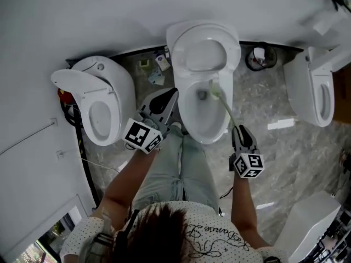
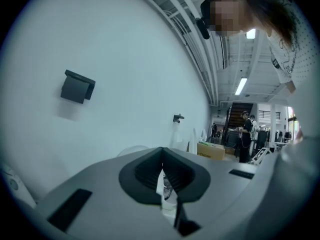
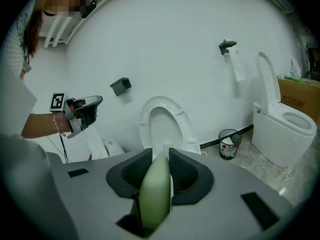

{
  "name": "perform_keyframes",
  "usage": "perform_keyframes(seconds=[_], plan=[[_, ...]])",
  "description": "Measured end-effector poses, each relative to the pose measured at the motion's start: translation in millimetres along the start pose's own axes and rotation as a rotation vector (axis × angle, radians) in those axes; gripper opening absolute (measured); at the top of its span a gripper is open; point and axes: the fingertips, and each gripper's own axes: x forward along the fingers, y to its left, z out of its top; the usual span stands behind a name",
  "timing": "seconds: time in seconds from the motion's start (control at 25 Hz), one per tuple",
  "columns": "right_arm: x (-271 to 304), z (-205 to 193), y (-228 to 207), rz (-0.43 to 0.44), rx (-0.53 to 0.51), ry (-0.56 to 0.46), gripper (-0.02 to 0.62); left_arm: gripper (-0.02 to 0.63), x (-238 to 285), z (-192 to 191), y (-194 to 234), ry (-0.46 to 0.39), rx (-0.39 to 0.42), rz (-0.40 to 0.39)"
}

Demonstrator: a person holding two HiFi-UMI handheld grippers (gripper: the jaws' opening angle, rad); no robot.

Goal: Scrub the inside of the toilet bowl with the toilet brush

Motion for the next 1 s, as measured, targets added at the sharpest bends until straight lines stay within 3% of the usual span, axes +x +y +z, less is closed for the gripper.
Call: perform_keyframes(seconds=[0.36,1.0], plan=[[-20,75,18,0.078,0.048,-0.124,0.115,0.003,-18,46,-16,-0.029,0.052,0.022],[-73,235,55,0.156,-0.040,-0.465,0.115,0.003,-16,113,-50,-0.114,0.109,0.022]])
